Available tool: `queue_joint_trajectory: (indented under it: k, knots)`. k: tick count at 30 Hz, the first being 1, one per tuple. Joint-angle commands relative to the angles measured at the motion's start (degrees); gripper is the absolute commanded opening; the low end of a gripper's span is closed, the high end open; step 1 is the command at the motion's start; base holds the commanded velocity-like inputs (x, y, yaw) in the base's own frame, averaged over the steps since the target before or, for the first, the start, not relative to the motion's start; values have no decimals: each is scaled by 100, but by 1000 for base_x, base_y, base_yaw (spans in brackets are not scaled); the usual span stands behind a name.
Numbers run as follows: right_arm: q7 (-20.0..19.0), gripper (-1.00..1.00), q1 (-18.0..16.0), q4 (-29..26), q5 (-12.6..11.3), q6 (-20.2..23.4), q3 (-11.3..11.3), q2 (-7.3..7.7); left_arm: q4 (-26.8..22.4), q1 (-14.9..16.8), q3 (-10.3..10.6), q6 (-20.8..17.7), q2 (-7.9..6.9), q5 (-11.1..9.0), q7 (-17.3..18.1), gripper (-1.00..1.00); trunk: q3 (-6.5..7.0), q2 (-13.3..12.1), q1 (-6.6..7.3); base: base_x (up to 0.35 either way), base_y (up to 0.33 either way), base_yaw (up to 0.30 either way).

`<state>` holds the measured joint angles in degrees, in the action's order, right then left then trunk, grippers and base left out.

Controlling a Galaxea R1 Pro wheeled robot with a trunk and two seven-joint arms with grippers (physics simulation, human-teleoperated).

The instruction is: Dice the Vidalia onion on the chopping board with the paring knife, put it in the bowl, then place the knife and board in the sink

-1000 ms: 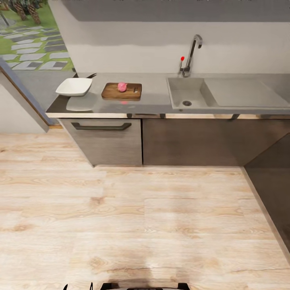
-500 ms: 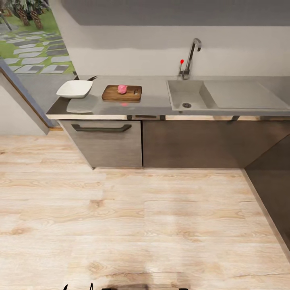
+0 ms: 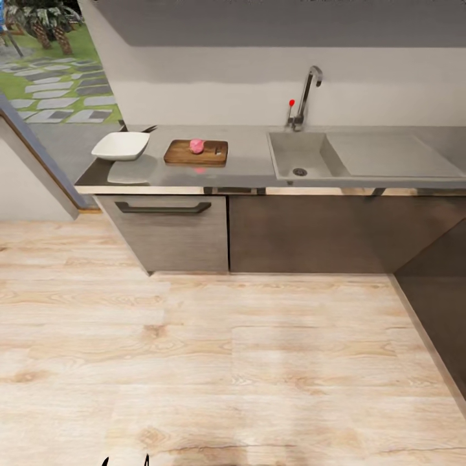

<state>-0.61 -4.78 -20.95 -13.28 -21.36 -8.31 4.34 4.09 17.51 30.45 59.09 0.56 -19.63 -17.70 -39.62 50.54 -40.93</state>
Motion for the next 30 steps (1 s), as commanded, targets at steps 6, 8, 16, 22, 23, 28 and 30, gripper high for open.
queue_joint_trajectory:
  k: [6, 8, 16, 22, 23, 28, 30]
  knots:
    - [-1, 100, -2, 295, -66, -1365, -22, 14, 22, 7, 49, 24, 11, -23, -23, 100, -60, 245, -133, 0, 0, 0]
    - [-1, 100, 0, 329, -69, -1463, -22, 7, 22, 7, 49, 24, 13, -23, -21, 100, -82, 326, -177, 0, 0, 0]
    - [-1, 100, -5, 345, -70, -1510, -18, 6, 0, 7, 45, 46, 14, -18, -23, 100, -173, 647, -353, 0, 0, 0]
    - [-1, 100, -3, 345, -70, -1518, -19, 6, -82, 7, 33, 87, 9, -19, -22, 100, -243, 887, -484, 0, 0, 0]
    - [-1, 100, -3, 345, -70, -1519, -20, 6, -102, 7, 32, 91, 11, -17, -22, 100, -254, 927, -506, 0, 0, 0]
    - [-1, 100, -4, 346, -70, -1520, -21, 6, -148, 7, 28, 91, 14, -15, -22, 100, -312, 1128, -616, 0, 0, 0]
    - [-1, 100, -5, 346, -70, -1520, -20, 6, -243, 7, 20, 91, 12, -15, -24, 100, -335, 1208, -660, 0, 0, 0]
